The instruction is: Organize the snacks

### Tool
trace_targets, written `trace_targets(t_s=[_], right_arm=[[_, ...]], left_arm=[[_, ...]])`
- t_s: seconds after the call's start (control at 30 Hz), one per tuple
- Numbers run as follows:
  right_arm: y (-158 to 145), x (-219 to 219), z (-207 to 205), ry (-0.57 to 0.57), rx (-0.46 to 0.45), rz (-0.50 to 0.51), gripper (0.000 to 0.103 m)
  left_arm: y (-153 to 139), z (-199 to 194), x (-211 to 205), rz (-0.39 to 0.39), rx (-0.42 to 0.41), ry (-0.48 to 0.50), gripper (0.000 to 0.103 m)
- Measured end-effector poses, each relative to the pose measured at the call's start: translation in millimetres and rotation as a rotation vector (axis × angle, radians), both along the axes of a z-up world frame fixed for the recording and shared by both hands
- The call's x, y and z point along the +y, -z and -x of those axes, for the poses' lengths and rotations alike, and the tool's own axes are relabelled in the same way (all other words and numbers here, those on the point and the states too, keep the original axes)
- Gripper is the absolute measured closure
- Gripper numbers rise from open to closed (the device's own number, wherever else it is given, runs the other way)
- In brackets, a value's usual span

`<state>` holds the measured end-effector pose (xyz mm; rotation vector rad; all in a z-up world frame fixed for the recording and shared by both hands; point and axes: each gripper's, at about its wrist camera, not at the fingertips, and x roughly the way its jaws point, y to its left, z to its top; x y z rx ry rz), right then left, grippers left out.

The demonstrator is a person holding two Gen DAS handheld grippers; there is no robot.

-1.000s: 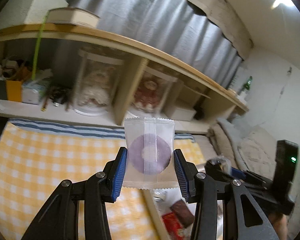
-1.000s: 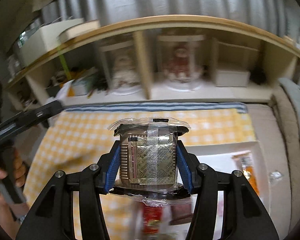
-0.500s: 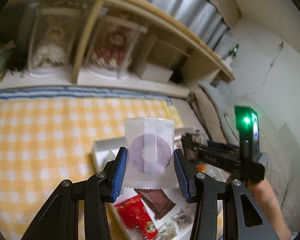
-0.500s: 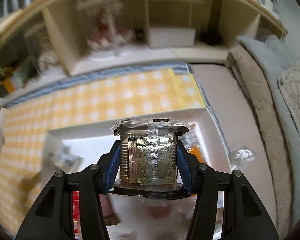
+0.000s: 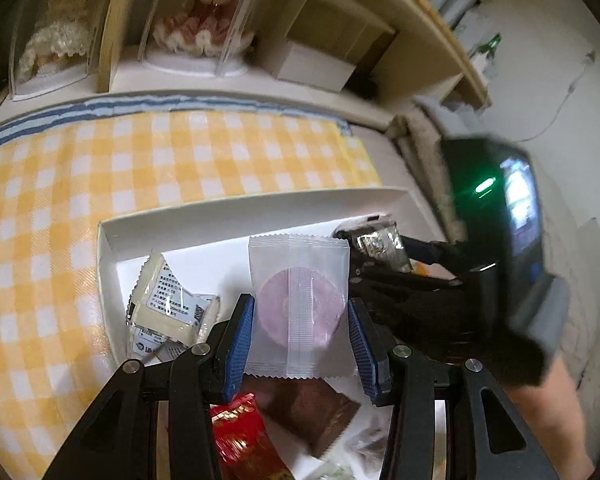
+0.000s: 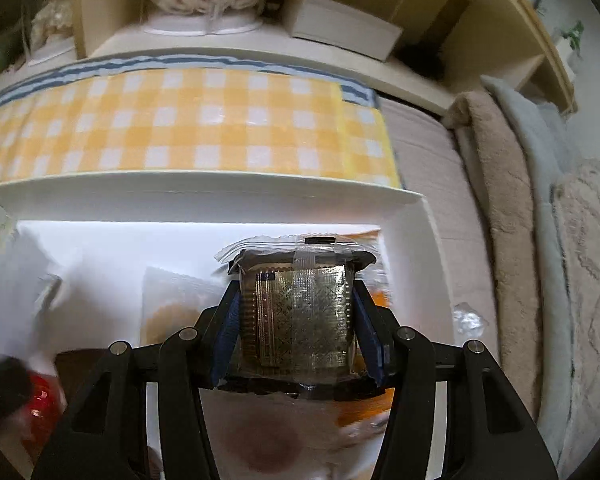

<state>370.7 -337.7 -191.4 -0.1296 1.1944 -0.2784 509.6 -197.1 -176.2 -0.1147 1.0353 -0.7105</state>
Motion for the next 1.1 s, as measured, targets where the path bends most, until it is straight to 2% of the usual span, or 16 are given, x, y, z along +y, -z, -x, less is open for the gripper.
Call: trace_targets(t_s=[0.17,0.37,0.47,0.57,0.67,0.7,0.73,0.8,0.87,0.93,1.03,1.1], right_arm=[[1,-10,-6,0.012,-0.012,-0.207,0.049],[-1,-19,-5,0.006,-0.024,-0.198,0.049],[-4,-30,-5,0.017,-0.041,-0.272,0.046],[-13,-37,-5,0.031,-0.072,-0.308,0.034],[-22,-42,-1,0.035,-0.097,-0.326,0.034],[-25,-45,1,0.039,-0.102,-0.338,0.034],[-27,-47,2,0.041,-0.103,-0.348,0.034],[-31,-51,5,0.040,-0.103,-0.357,0.030],[-36,-53,11,0.038,-0.108,-0.354,0.021],[-43,-55,15,0.037,-0.118,-0.357,0.016],[-51,-56,23,0.034,-0.127,-0.360,0.002],[-59,-55,31,0.022,-0.139,-0.350,0.000]], left_arm=[[14,-16,-12,-0.063,-0.014,-0.028,0.058],[21,-23,-42,-0.184,-0.111,-0.003,0.058],[31,-17,-51,-0.243,-0.143,0.016,0.055],[35,-9,-60,-0.303,-0.178,0.037,0.052],[33,-1,-63,-0.310,-0.182,0.048,0.044],[31,0,-64,-0.305,-0.181,0.052,0.038],[28,2,-64,-0.304,-0.185,0.051,0.027],[23,5,-67,-0.299,-0.198,0.050,0.022],[18,8,-65,-0.292,-0.196,0.050,0.020],[12,12,-65,-0.286,-0.196,0.047,0.013],[0,20,-57,-0.277,-0.205,0.044,0.002],[-10,27,-46,-0.266,-0.210,0.041,0.000]])
